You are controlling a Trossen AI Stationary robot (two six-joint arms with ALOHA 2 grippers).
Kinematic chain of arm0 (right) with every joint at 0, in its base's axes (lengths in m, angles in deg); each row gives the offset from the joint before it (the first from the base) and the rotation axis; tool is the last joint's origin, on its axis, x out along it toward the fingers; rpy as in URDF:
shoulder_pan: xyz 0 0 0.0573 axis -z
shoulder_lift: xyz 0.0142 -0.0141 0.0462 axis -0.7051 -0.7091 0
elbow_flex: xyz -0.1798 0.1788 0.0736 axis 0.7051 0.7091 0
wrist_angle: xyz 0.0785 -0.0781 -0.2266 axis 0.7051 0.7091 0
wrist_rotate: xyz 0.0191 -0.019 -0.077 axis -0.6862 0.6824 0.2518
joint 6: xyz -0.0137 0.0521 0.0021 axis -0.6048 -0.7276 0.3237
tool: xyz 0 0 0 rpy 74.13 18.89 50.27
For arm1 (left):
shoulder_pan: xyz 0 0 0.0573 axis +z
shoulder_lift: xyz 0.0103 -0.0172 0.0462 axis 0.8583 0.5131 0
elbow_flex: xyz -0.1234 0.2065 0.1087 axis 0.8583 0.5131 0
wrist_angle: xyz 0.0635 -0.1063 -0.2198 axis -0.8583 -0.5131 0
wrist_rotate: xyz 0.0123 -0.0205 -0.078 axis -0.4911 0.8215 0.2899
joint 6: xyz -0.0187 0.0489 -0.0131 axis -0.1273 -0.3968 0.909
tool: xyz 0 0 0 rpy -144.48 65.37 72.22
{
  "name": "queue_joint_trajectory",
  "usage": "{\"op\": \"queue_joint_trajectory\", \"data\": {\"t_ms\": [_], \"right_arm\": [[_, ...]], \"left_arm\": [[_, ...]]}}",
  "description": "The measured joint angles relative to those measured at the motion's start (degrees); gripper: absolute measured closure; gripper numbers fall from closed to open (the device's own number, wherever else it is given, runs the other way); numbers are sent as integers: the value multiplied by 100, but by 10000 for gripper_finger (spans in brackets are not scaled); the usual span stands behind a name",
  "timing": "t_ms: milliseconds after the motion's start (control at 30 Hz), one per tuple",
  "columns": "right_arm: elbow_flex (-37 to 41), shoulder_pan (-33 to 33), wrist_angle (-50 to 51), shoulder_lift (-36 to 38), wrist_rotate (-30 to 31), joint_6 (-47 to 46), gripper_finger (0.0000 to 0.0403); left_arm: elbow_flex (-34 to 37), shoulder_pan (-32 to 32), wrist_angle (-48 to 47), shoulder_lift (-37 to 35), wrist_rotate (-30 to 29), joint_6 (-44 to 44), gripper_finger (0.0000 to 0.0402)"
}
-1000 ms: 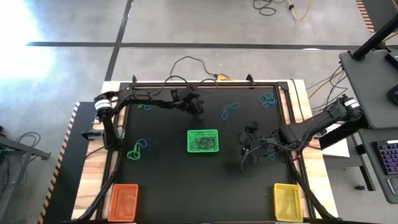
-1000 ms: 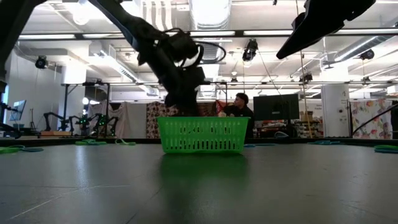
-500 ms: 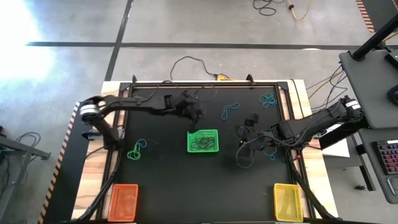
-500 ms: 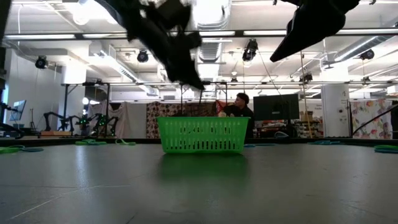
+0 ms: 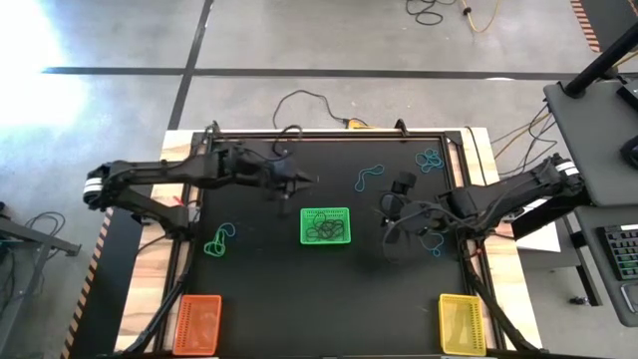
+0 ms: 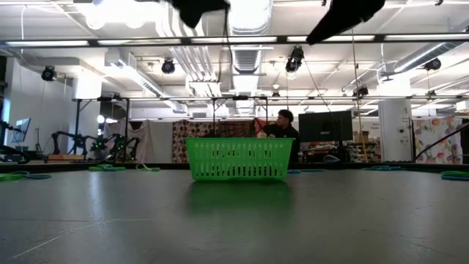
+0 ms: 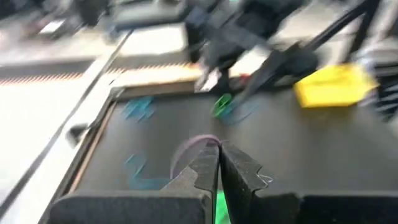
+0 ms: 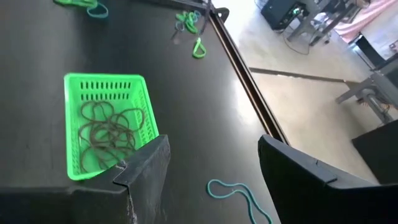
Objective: Sort rubber bands into baskets
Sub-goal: Put the violet rubber band into the green basket
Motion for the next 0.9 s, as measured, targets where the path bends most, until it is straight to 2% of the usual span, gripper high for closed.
{"op": "queue_joint_trajectory", "data": {"t_ms": [167,300,433,700,900], "right_arm": [[-23,-2,2,-11,-40,-156,165],[71,-2,5,-17,-44,-322,165],[98,-2,3,-17,-45,-367,165],[106,-2,21,-17,-50,-394,165],[108,-2,62,-20,-52,-365,165]], "left_arm": [[439,-267,1087,-5,879,158,402],[925,-396,2003,323,958,363,402],[1163,-374,2319,741,860,583,402],[1212,-444,1932,1605,859,643,402],[1057,-432,1036,1826,193,623,402]]}}
